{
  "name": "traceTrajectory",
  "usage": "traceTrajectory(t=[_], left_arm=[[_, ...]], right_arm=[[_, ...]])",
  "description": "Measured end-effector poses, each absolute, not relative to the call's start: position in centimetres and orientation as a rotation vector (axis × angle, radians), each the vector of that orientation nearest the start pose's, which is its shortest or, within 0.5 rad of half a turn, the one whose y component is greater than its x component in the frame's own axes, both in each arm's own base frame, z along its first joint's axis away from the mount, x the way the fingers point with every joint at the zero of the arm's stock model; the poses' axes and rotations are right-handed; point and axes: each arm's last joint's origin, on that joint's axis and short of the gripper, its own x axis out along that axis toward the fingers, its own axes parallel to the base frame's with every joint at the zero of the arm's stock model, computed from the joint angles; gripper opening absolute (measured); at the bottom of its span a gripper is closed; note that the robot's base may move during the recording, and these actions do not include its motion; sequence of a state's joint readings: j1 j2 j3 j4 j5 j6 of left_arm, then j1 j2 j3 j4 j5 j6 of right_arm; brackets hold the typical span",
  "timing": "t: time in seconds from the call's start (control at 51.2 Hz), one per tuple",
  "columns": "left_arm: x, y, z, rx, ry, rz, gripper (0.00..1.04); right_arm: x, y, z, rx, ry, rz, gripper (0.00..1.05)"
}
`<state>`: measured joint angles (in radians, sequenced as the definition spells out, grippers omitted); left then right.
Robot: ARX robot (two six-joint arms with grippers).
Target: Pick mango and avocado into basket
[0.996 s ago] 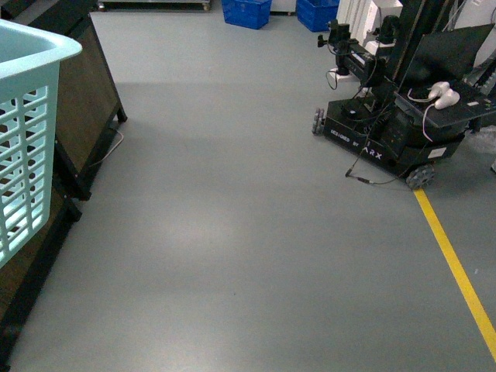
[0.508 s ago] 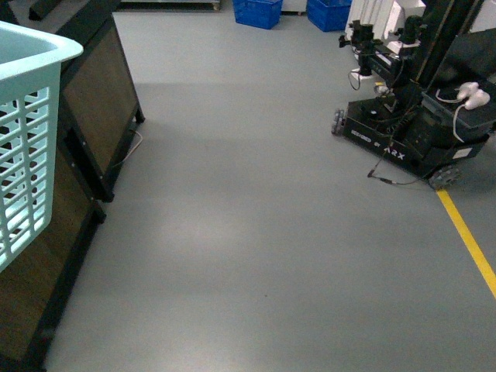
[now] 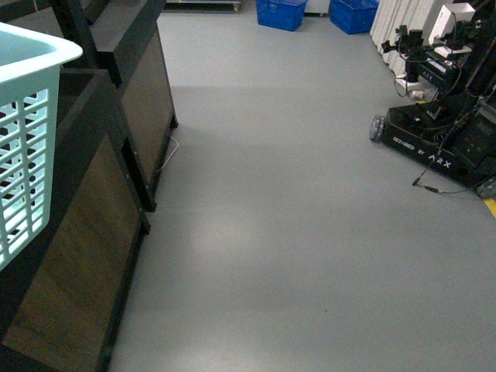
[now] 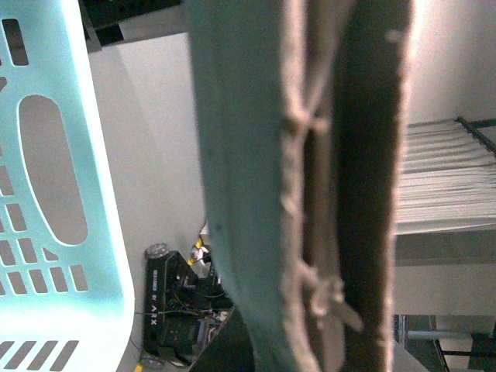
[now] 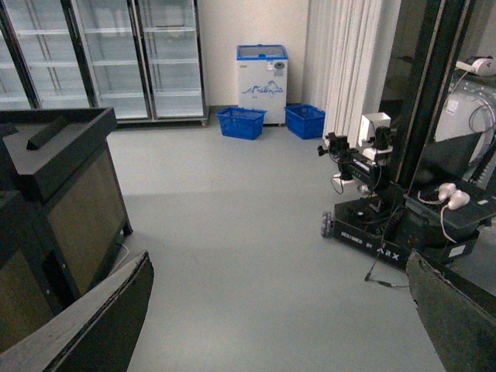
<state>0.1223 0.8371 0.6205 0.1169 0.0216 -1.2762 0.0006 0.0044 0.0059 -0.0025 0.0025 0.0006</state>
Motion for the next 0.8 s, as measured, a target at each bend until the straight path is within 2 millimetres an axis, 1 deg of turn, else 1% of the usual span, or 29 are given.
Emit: traceTrajectory(t=[0.8], left_arm=[[19.0,2.27,29.57,-1.282,0.021,0.151,0.07]], right_arm=[[9.76,0.0,16.54,0.001,-0.001,-0.002,0.97]])
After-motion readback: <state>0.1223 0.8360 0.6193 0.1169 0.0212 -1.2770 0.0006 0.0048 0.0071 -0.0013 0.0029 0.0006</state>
